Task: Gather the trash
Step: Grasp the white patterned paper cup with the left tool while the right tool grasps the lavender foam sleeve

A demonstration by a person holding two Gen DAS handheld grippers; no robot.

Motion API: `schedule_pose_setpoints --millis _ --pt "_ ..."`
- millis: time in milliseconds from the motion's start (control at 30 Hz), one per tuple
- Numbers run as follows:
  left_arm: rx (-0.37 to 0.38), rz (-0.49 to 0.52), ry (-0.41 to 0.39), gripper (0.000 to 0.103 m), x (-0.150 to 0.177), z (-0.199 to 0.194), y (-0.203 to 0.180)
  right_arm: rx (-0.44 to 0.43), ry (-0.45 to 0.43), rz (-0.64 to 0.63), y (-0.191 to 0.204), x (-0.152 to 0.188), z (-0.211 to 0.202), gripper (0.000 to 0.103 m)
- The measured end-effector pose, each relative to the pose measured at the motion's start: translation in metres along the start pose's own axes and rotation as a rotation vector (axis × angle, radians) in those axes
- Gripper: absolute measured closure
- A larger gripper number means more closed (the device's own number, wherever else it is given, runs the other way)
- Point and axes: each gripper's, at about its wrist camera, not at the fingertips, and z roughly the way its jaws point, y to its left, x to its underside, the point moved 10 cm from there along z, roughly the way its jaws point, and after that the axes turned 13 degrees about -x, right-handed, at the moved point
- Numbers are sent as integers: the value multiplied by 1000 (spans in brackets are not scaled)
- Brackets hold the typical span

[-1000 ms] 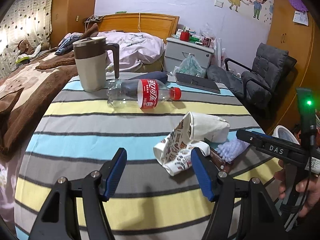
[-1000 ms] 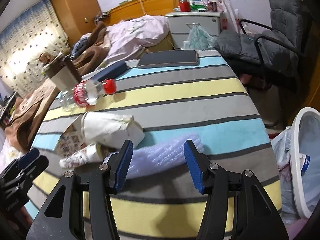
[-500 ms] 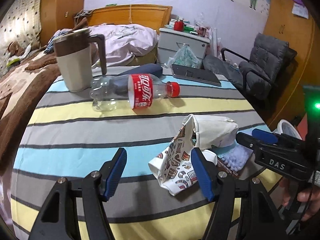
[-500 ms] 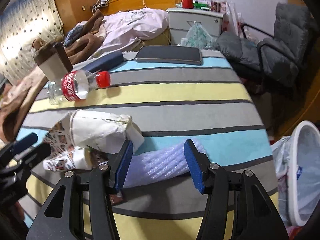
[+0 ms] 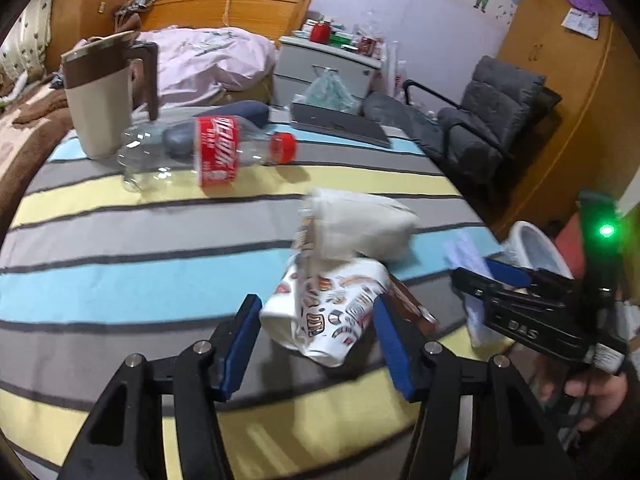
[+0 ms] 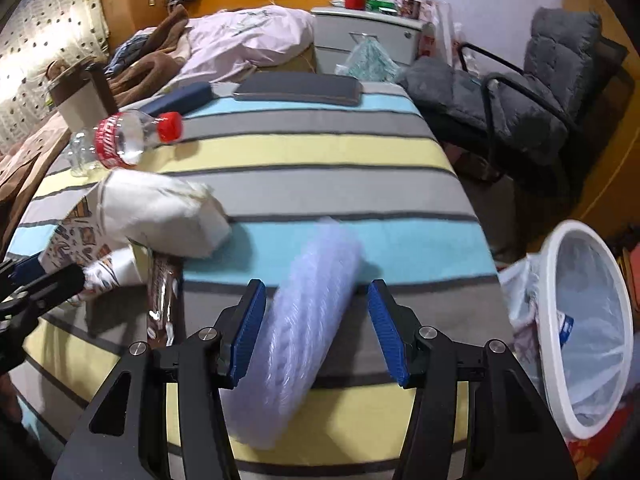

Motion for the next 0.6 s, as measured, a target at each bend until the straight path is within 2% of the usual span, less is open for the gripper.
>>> schedule_pose_setpoints --millis 200,233,267,333,433,600 --pt "52 30 2 43 9 -12 -25 8 -12 -3 -10 8 -13 48" --pt "38 37 -4 43 9 -13 -25 2 -16 -7 -9 9 -15 48" --pt "-12 52 -20 43 7 -14 -23 -5 -15 -9 -9 10 -15 48" --pt "-82 77 -47 35 4 -15 -19 -21 -16 -4 -9 12 -15 48" --pt "-68 53 -36 31 3 -13 -17 -22 -16 4 -11 15 -15 48" --pt "-89 49 5 31 7 2 -17 -52 -12 -12 -8 17 -11 48"
